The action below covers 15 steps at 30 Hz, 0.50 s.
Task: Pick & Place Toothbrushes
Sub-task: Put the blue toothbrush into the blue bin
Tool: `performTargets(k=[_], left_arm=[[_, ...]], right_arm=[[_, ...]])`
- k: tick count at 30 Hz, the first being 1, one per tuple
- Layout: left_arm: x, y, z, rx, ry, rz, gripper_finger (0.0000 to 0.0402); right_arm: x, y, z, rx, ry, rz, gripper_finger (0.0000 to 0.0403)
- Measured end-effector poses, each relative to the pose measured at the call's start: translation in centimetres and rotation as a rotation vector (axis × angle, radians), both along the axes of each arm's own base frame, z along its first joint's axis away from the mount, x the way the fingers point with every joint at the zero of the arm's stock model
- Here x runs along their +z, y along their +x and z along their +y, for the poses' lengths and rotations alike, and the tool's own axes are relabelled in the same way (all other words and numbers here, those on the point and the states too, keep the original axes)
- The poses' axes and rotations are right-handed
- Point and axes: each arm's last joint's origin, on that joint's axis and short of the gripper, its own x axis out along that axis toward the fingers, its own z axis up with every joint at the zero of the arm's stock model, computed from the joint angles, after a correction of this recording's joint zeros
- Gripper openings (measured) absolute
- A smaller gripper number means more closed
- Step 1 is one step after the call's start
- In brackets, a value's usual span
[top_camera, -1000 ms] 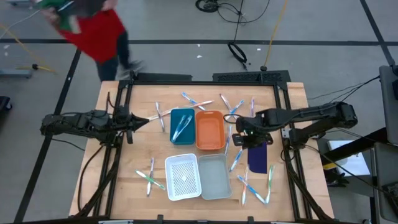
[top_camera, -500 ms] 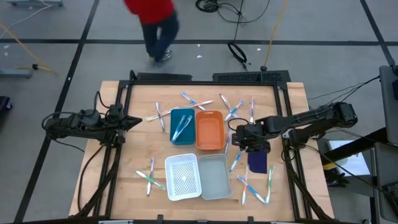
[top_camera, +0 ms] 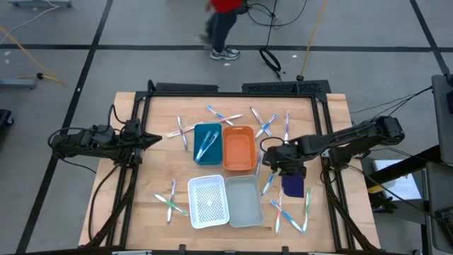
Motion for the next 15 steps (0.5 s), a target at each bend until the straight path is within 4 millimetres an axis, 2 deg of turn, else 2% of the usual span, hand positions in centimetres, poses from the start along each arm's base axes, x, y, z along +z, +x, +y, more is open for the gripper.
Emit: performTargets(k=[9,15], left_arm=[[0.0,0.0,0.0,-0.001,0.003,0.0,0.0014],[0.0,0.0,0.0,-0.001,0.003,0.0,0.0003]], right_arm=[[-1.8,1.3,0.3,-0.014,0.002,0.031,0.0121],[-3.1,1.9,0.4,-0.013,-0.001,0.069,0.0121]])
